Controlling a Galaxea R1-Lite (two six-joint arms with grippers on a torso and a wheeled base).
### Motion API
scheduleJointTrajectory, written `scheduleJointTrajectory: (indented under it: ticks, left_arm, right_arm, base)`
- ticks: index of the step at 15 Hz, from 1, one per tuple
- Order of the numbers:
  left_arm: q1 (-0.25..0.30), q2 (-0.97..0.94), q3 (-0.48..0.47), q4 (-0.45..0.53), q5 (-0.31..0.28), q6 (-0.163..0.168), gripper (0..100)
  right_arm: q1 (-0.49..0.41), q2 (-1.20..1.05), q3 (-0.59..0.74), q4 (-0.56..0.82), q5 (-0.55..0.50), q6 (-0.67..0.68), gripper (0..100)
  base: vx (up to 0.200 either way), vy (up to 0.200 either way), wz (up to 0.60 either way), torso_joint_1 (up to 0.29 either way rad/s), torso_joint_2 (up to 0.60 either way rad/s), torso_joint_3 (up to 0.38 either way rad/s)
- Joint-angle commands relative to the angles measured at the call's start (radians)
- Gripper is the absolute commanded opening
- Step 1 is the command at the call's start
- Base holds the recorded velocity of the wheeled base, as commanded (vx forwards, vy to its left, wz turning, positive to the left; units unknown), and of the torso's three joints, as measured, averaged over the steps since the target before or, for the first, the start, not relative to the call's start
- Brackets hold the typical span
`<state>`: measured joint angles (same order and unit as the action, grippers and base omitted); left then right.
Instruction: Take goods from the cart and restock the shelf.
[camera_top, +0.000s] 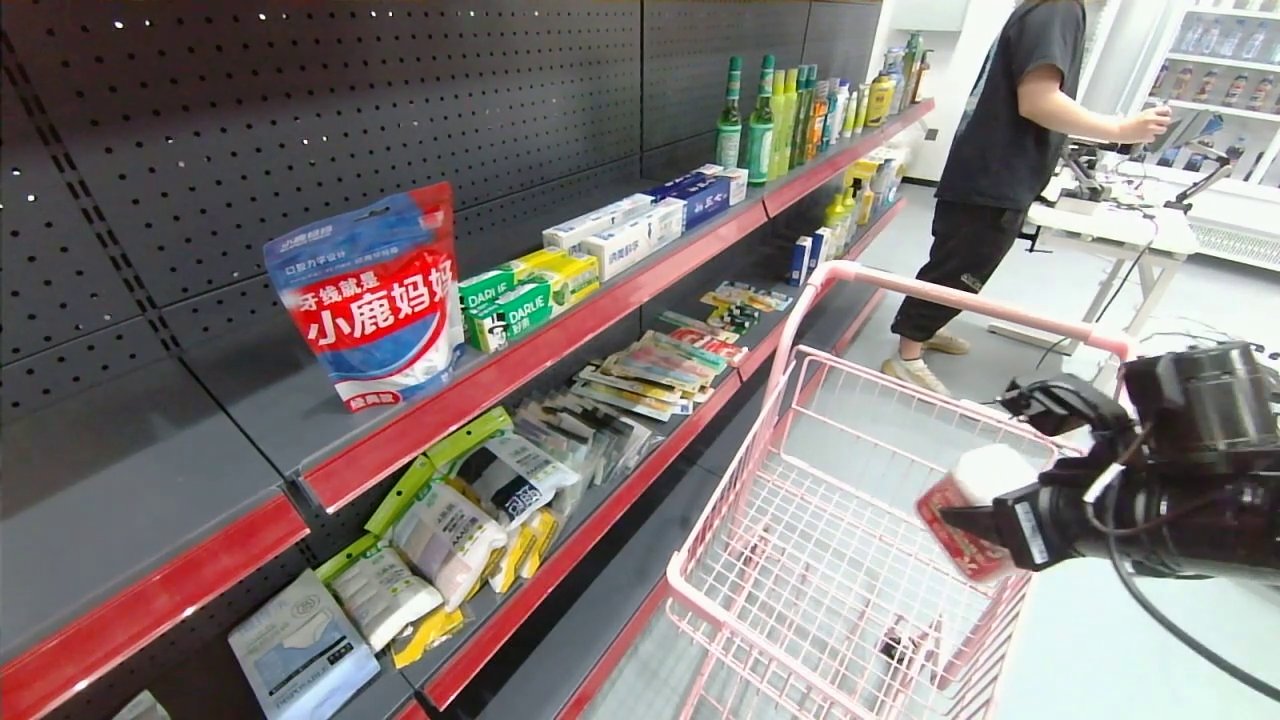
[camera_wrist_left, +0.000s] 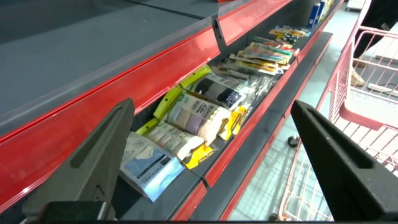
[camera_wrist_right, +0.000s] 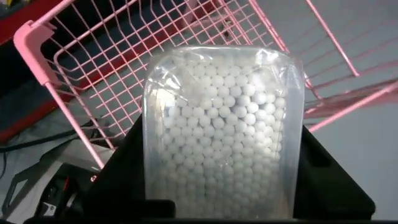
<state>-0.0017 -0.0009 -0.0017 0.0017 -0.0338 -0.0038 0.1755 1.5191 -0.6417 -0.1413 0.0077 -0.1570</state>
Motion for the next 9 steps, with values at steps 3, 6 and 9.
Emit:
scheduleJointTrajectory:
  ticks: [3,6,9]
  left_arm:
    - [-0.001,0.001,0.000,0.000,0.000,-0.001,100]
    - [0.000,0.001,0.000,0.001,0.000,-0.001,100]
    - [0.000,0.001,0.000,0.000,0.000,-0.001,100]
  right_arm:
    - [-0.105,-0.376,0.025,0.224,-0.011,-0.004,0]
    - [-0.126,-0.455,0.080,0.227,-0.012,-0.006,0]
    - [-0.139,-0.524,0.139,0.230,-0.015,-0.006,0]
  base:
    - [0.000,0.000,0.00,0.000,0.00,0.000]
    - [0.000,0.000,0.00,0.091,-0.21,-0.127]
    - [0.000,0.000,0.00,0.220,-0.52,-0.303]
